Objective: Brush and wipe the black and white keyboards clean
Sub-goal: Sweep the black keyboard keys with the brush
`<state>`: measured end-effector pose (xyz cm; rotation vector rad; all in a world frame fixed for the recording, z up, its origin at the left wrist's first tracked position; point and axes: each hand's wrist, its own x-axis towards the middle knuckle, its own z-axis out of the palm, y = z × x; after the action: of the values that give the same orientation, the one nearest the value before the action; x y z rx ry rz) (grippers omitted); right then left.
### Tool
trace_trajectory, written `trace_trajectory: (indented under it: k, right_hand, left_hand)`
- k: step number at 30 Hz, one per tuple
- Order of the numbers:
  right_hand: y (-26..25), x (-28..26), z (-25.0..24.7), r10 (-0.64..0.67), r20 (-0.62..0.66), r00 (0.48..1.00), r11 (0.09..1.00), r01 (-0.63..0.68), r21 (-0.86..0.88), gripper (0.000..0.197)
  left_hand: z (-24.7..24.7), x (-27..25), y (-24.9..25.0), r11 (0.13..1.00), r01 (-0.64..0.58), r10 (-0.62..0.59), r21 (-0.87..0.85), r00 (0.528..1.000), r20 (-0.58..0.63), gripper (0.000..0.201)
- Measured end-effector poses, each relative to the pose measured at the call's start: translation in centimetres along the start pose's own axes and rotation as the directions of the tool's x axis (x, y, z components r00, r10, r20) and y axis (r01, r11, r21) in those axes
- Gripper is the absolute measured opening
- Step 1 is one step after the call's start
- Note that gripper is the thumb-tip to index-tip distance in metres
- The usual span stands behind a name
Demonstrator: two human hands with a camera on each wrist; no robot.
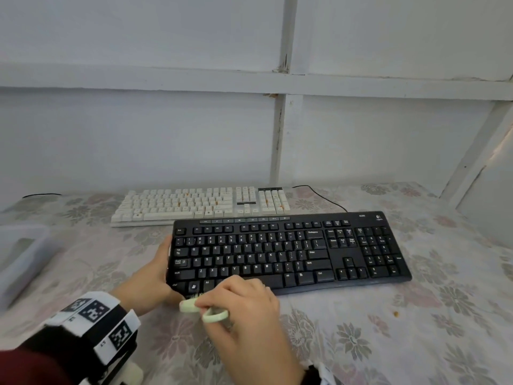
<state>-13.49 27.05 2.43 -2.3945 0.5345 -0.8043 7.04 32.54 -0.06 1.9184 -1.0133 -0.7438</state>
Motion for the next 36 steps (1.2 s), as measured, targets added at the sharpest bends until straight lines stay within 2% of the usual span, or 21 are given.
trace_trajectory:
  k: [2, 5, 7, 9, 11, 13, 16, 19, 23, 25, 27, 31, 33, 34, 36]
  right_hand:
    - [0.3, -0.1, 0.2, -0.025, -0.07, 0.997, 0.997, 0.02, -0.071, 0.011]
    - [0.5, -0.3, -0.3, -0.02, -0.1, 0.995, 0.994, 0.01, -0.104, 0.011]
    - [1.1, -0.6, -1.1, 0.037, -0.061, 0.997, 0.997, -0.041, -0.064, 0.015]
    - [2.0, -0.9, -2.1, 0.114, -0.016, 0.993, 0.993, -0.114, 0.001, 0.028]
    - [2.7, -1.0, -2.9, 0.15, -0.031, 0.988, 0.988, -0.149, 0.047, 0.034]
    - [2.5, -1.1, -3.4, 0.141, -0.05, 0.989, 0.987, -0.136, 0.08, 0.031]
    - [1.5, -1.0, -3.1, 0.121, -0.014, 0.993, 0.983, -0.118, 0.14, 0.029]
    - [2.1, -1.1, -3.6, 0.16, -0.027, 0.987, 0.978, -0.155, 0.138, 0.029]
    - [4.5, -1.5, -6.5, 0.237, -0.11, 0.965, 0.967, -0.224, 0.125, 0.015]
    - [5.8, -1.9, -8.0, 0.256, -0.148, 0.955, 0.965, -0.241, 0.107, 0.031]
    - [6.3, -2.2, -9.2, 0.283, -0.17, 0.944, 0.957, -0.267, 0.11, 0.034]
    - [5.8, -1.8, -9.7, 0.259, -0.133, 0.957, 0.951, -0.228, 0.21, 0.029]
    - [5.8, -1.5, -9.6, 0.247, -0.119, 0.962, 0.949, -0.216, 0.23, 0.02]
    - [6.0, -1.4, -9.7, 0.264, -0.124, 0.957, 0.944, -0.23, 0.235, 0.014]
    - [7.3, -1.5, -10.5, 0.299, -0.162, 0.94, 0.942, -0.264, 0.205, 0.013]
  left_hand:
    - [-0.1, 0.0, 0.0, 1.0, 0.002, -0.002, 0.021, 1.0, 0.008, 0.122]
    - [-0.2, 0.0, 0.1, 0.997, 0.033, -0.034, 0.065, 0.999, 0.016, 0.122]
    - [-0.2, 0.0, 0.3, 0.996, 0.058, -0.059, 0.066, 0.998, 0.018, 0.12]
    - [-0.2, 0.0, 0.5, 0.996, 0.059, -0.061, 0.062, 0.998, 0.025, 0.118]
    - [-0.2, -0.1, 0.5, 0.996, 0.064, -0.065, 0.056, 0.997, 0.03, 0.118]
    - [-0.2, 0.0, 0.4, 0.996, 0.066, -0.068, 0.052, 0.997, 0.027, 0.118]
    - [-0.2, 0.1, 0.3, 0.997, 0.062, -0.062, 0.045, 0.998, 0.013, 0.117]
    - [-0.1, 0.0, 0.4, 0.998, 0.061, -0.062, 0.035, 0.998, 0.022, 0.116]
    - [-0.1, 0.0, 0.5, 0.997, 0.075, -0.076, 0.032, 0.997, 0.023, 0.117]
    - [-0.1, 0.0, 0.4, 0.996, 0.074, -0.074, 0.041, 0.997, 0.019, 0.118]
    - [0.0, 0.0, 0.4, 0.996, 0.075, -0.076, 0.049, 0.997, 0.016, 0.118]
    - [-0.1, 0.0, 0.4, 0.997, 0.072, -0.072, 0.039, 0.997, 0.009, 0.116]
    - [-0.1, -0.1, 0.6, 0.997, 0.074, -0.075, 0.031, 0.997, 0.007, 0.116]
    - [-0.1, -0.2, 0.6, 0.997, 0.075, -0.075, 0.029, 0.997, 0.007, 0.116]
    - [0.0, -0.2, 0.8, 0.997, 0.074, -0.074, 0.026, 0.997, 0.01, 0.115]
